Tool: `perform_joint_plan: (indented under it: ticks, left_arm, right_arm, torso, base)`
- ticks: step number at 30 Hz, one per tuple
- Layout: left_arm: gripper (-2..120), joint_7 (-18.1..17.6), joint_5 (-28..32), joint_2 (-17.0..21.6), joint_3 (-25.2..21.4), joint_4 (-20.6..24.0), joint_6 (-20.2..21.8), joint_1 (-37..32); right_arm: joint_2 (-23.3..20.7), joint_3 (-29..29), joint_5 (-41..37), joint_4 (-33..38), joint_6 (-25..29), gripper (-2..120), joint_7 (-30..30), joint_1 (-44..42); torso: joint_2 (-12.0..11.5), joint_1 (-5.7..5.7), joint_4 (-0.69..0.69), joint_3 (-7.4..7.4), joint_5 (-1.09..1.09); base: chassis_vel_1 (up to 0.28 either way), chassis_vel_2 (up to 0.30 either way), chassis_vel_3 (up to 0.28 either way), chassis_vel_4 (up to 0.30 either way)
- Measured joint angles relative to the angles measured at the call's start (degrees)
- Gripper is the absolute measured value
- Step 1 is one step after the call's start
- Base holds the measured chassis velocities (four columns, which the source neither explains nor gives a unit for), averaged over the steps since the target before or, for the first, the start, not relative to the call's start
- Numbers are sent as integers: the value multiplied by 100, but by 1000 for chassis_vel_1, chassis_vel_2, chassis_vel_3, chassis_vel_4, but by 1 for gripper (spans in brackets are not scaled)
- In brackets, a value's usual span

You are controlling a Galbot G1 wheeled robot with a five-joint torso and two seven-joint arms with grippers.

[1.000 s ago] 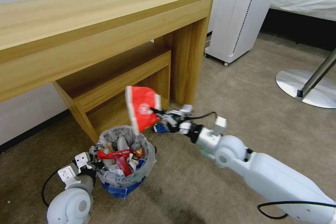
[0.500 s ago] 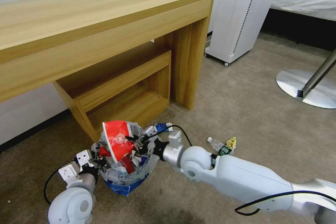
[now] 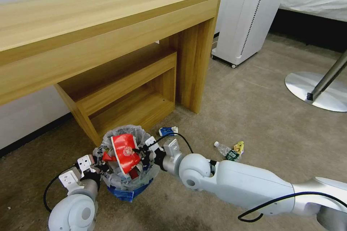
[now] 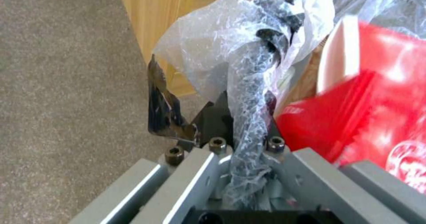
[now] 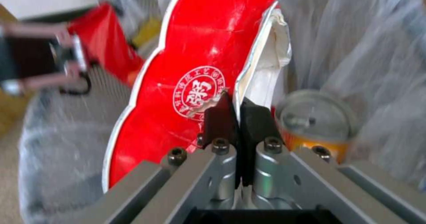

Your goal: Pick up the trash bin and place the garbage on the floor into it.

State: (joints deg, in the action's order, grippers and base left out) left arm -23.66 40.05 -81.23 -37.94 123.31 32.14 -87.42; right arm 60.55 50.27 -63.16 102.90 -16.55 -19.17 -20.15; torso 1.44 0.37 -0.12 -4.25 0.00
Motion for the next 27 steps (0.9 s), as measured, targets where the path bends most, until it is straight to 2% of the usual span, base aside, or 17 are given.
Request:
perform_joint_plan:
  ticks: [6,9,10,12,13,16,20,22,23,25,26,27]
  left_arm:
    - [0,8,-12,-9,-15,5,-5,-11]
    - [0,15,-48,-45,-2,-9,-13,-9]
    - [0,15,-48,-45,-2,-9,-13,-9]
    - [0,19,-76,-72,16,-43,-14,2]
    - [0,19,-76,-72,16,-43,-14,2]
    - [0,22,-112,-106,47,-64,-18,15]
    - [0,23,-141,-133,67,-66,-20,20]
    - [0,25,-162,-151,73,-66,-20,16]
    - [0,25,-162,-151,73,-66,-20,16]
    - [0,25,-169,-161,63,-65,-20,13]
    - [0,25,-169,-161,63,-65,-20,13]
    - [0,26,-171,-162,57,-62,-20,7]
  right_arm:
    - [-1,38,-11,33,-188,0,-205,23]
    - [-48,14,-57,90,-303,15,-330,2]
    - [-48,14,-57,90,-303,15,-330,2]
    - [-129,-67,-1,191,-159,27,-304,-61]
    - [-129,-67,-1,191,-159,27,-304,-61]
    - [-263,-169,-19,362,-149,42,-224,-96]
    - [-350,-215,45,454,-85,52,-75,-130]
    - [-450,-262,278,474,337,62,416,-175]
    - [-450,-262,278,474,337,62,416,-175]
    - [-537,-387,465,426,879,73,942,-284]
    - [-537,-387,465,426,879,73,942,-284]
    - [-591,-504,493,418,1132,78,1157,-374]
  torso:
    - [0,0,0,0,0]
    - [0,0,0,0,0]
    - [0,0,0,0,0]
    - [0,0,0,0,0]
    - [0,0,0,0,0]
    - [0,0,0,0,0]
    - [0,0,0,0,1]
    - [0,0,0,0,0]
    - [0,0,0,0,0]
    - [0,0,0,0,1]
    - [0,0,0,0,1]
    - [0,0,0,0,1]
  base:
    - [0,0,0,0]
    - [0,0,0,0]
    - [0,0,0,0]
    - [0,0,0,0]
    - [0,0,0,0]
    - [0,0,0,0]
    - [0,0,0,0]
    - [0,0,0,0]
    - [0,0,0,0]
    - [0,0,0,0]
    - [0,0,0,0]
    - [0,0,0,0]
